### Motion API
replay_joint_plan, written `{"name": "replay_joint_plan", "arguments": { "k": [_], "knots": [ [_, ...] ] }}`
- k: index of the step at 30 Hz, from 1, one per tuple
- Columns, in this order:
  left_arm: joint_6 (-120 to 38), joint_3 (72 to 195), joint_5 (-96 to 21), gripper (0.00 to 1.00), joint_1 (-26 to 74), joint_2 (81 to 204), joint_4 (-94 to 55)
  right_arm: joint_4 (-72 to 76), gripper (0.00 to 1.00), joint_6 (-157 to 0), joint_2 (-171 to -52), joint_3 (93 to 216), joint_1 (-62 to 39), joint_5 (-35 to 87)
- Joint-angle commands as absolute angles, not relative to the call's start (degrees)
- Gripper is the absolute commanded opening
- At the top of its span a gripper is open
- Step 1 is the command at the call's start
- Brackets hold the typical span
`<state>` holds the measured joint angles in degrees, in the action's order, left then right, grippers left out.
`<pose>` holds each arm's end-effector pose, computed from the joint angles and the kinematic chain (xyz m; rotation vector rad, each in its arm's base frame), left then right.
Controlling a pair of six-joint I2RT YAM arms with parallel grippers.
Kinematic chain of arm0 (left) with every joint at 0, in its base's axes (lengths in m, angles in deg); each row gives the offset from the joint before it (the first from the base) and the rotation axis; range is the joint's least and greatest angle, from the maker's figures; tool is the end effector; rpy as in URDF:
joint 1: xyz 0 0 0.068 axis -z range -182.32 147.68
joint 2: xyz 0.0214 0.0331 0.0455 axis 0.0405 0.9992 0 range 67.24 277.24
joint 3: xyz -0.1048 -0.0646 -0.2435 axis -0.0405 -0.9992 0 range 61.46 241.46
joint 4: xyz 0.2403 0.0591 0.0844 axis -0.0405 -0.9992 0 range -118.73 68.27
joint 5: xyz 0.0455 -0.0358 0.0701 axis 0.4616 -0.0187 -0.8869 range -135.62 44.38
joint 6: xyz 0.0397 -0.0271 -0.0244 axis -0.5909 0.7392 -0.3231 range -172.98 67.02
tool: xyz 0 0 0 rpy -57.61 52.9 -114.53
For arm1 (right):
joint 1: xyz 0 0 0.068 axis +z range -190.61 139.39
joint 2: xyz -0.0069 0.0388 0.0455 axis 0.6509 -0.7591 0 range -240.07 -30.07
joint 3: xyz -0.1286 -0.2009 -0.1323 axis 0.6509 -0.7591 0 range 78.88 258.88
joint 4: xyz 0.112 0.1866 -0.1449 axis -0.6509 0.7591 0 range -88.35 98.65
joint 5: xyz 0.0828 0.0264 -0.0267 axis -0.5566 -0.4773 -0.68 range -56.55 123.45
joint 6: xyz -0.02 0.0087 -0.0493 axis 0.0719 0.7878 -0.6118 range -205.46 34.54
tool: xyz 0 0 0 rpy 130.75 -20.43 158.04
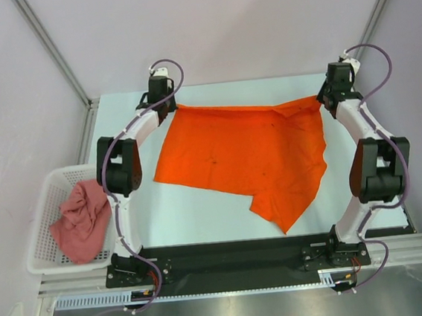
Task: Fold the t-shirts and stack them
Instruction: Flatten the tshirt out, then fold the tshirt
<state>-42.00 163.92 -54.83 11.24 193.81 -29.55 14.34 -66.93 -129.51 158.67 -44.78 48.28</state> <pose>0.5050 -0.1160 0.2226 -0.0471 2.1206 -0.0833 0.4040 -0.0385 0.2900 0.5637 2.0403 -0.1272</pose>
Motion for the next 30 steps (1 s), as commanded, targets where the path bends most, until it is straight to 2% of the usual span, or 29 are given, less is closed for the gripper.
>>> {"name": "replay_joint_plan", "arguments": {
  "k": [1, 8, 19, 30],
  "knots": [
    [-39.98, 169.21, -52.39, 0.00, 9.72, 193.54, -27.18, 10.35, 0.00, -68.76, -132.46, 165.53, -45.53, 45.76],
    [-39.54, 168.25, -49.75, 0.00, 9.28, 193.54, -29.20, 18.26, 0.00, -64.02, -130.97, 165.89, -45.36, 45.58],
    [-36.02, 164.04, -43.24, 0.00, 8.05, 191.79, -36.14, 24.67, 0.00, -55.23, -113.06, 146.32, -44.83, 44.97],
    [-34.18, 167.28, -41.93, 0.00, 5.59, 194.95, -43.88, 25.74, 0.00, -55.39, -110.04, 138.21, -46.32, 43.03]
  ]
}}
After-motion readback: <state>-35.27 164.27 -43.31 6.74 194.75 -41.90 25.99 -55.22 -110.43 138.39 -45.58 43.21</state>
